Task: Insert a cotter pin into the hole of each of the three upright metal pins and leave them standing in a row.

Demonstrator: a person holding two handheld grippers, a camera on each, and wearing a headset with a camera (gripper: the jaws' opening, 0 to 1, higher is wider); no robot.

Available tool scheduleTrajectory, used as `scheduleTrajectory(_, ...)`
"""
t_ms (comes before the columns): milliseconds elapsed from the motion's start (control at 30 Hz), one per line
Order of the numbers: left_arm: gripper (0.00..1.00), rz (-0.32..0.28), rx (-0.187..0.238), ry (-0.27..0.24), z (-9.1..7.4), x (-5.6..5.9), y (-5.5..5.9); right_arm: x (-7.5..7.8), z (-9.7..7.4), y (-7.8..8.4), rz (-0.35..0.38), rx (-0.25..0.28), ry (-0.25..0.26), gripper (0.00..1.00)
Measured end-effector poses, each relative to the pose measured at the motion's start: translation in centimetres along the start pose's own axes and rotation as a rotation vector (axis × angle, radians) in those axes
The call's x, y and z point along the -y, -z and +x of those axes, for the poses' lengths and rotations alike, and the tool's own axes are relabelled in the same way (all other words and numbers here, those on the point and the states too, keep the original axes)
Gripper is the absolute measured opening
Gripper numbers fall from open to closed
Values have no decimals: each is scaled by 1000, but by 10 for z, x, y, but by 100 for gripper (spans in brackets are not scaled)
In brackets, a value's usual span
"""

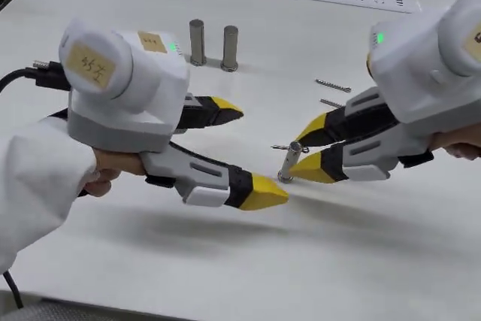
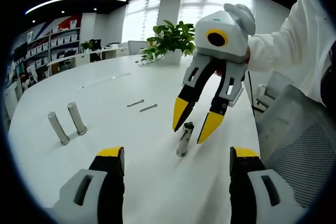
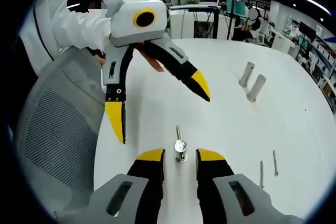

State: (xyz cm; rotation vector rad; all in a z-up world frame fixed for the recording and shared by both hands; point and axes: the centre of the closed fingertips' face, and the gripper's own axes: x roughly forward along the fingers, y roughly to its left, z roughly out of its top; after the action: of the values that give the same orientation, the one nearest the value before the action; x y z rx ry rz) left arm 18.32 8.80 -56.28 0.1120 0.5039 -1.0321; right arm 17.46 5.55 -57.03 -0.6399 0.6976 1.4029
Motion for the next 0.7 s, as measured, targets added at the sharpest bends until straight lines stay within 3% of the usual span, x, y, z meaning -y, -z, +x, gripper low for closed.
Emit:
scheduleTrajectory(133, 88, -36, 28, -9, -4, -1, -2, 0, 4, 2, 10, -7, -2, 18)
scheduleTrajectory(233, 99, -46, 11, -2, -5, 2, 1, -1, 6, 2, 12, -13, -2, 18)
scheduleTrajectory(533, 99, -36, 1, 38, -4, 16, 1, 0, 11, 2, 18, -16, 2, 11)
scheduleTrajectory(700, 99, -30, 26, 35, -8, 17, -10, 2, 13, 4, 58, -11, -5, 5)
